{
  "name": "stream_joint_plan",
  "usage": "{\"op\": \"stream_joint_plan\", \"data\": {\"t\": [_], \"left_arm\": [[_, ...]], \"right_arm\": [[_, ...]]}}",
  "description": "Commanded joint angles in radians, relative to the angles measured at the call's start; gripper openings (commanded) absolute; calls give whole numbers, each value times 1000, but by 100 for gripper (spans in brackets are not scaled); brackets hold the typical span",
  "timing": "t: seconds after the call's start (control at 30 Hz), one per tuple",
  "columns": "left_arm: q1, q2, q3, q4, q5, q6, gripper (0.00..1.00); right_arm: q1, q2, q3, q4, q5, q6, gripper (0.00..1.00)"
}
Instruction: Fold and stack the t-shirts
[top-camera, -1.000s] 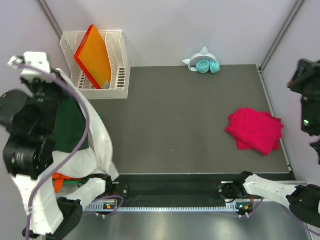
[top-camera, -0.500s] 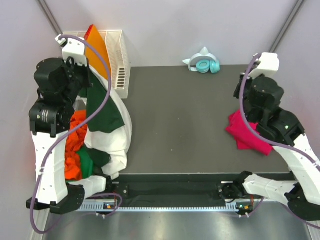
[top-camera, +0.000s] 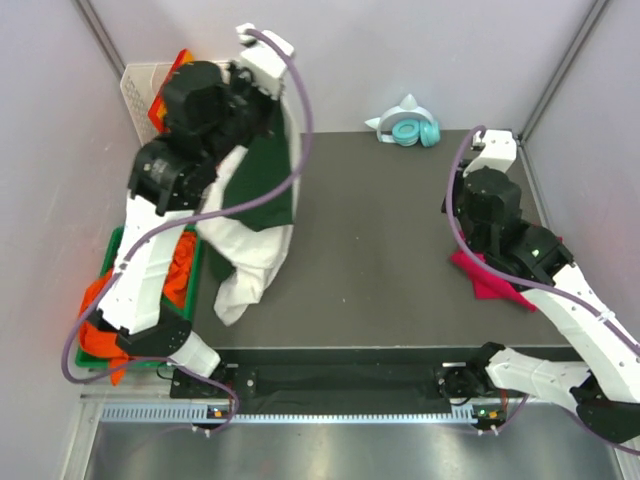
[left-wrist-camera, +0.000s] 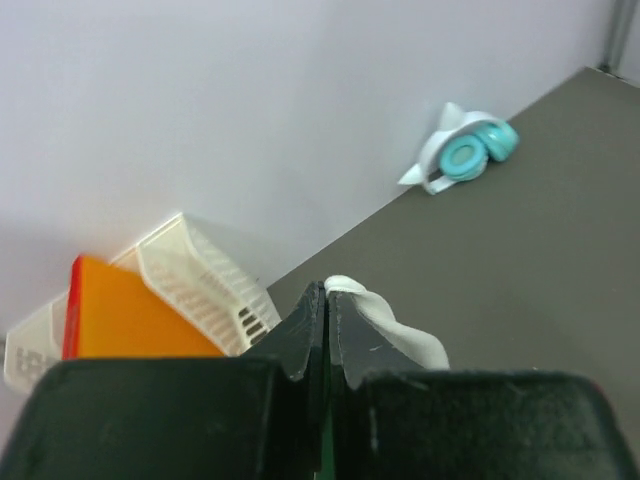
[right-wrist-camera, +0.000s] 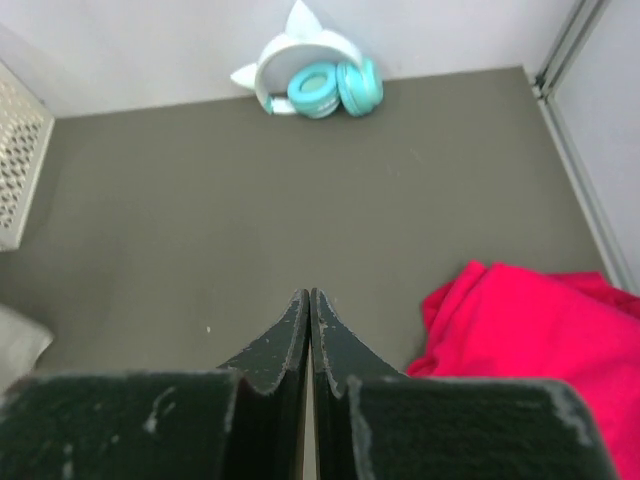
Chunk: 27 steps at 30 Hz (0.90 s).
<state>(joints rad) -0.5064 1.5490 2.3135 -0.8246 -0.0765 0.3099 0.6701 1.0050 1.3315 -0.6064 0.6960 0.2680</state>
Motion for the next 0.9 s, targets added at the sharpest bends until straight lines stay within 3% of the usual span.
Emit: {"op": "stream_joint_plan", "data": {"t": [0.0,0.13,0.2,0.3,0.4,0.43,0.53,0.73,0.87], "left_arm": [[-173,60,67,157,-141,127,0],[-325,166,176,240,-239,218,0],[-356,221,247,287,-284,271,0],[-366,215,216,312,-322,287,0],[-314,114,4,350,-342,244,0],[-269,79,-129,378,-324,230,0],[-165,-33,-344,415,-322,204,0],[35,-136,-609,442,-278,158,0],[60,-164,-713,475,-287,176,0]], "right_arm": [[0,-31,-58,31,-33,79,0],[0,-40,-91,20,-24,99,0],[0,-52,-100,13,-13,108,0],[-1,-68,-107,2,-6,120,0],[0,-74,-117,-7,-7,128,0],[0,-74,-120,-10,-6,131,0],[-1,-72,-138,-1,-12,137,0],[0,-37,-216,49,-61,155,0],[3,6,-281,91,-107,181,0]]}}
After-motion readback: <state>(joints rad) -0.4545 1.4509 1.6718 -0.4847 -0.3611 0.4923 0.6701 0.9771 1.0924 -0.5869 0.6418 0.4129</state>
